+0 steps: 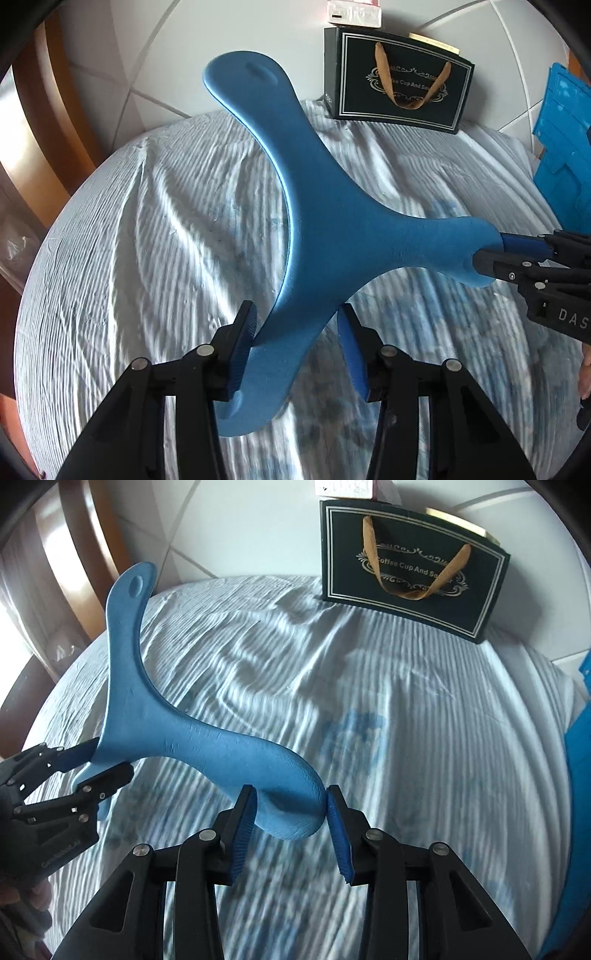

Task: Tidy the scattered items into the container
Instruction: 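Grasp one arm of the blue toy with the left tool while the right tool grasps another, then lift the blue toy with both tools and carry it over the crate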

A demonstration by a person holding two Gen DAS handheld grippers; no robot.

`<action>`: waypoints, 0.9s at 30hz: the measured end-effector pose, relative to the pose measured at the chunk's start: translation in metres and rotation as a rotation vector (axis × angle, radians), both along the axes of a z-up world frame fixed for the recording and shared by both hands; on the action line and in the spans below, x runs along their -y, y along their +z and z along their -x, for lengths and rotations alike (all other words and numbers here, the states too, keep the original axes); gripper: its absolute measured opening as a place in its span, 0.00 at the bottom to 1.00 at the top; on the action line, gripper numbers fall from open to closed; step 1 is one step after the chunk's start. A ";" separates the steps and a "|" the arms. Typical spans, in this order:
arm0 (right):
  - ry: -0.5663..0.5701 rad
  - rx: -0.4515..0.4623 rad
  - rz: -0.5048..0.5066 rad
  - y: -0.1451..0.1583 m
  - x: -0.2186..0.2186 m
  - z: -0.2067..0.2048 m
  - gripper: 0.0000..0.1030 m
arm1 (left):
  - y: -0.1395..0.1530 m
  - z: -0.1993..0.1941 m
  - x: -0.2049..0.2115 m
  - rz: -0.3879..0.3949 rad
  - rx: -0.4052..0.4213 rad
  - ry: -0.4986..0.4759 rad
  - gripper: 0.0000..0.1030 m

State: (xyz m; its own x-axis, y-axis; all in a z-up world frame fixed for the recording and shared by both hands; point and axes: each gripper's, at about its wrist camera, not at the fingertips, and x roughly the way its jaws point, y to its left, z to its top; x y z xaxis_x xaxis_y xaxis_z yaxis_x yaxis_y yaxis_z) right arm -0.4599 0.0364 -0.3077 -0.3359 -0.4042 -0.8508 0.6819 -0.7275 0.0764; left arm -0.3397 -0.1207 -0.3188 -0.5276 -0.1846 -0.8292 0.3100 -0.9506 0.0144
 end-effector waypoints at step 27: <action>-0.426 -0.437 0.063 0.305 -0.227 -0.117 0.37 | 0.289 -0.042 -0.204 0.054 -0.437 -0.400 0.43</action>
State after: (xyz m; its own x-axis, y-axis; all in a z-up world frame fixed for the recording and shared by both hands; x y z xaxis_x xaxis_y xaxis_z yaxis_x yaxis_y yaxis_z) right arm -0.3430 0.2636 -0.0029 -0.7918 -0.2026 -0.5762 0.3097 -0.9463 -0.0928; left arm -0.2981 0.0830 -0.0301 -0.8549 0.0630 -0.5149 -0.0839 -0.9963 0.0173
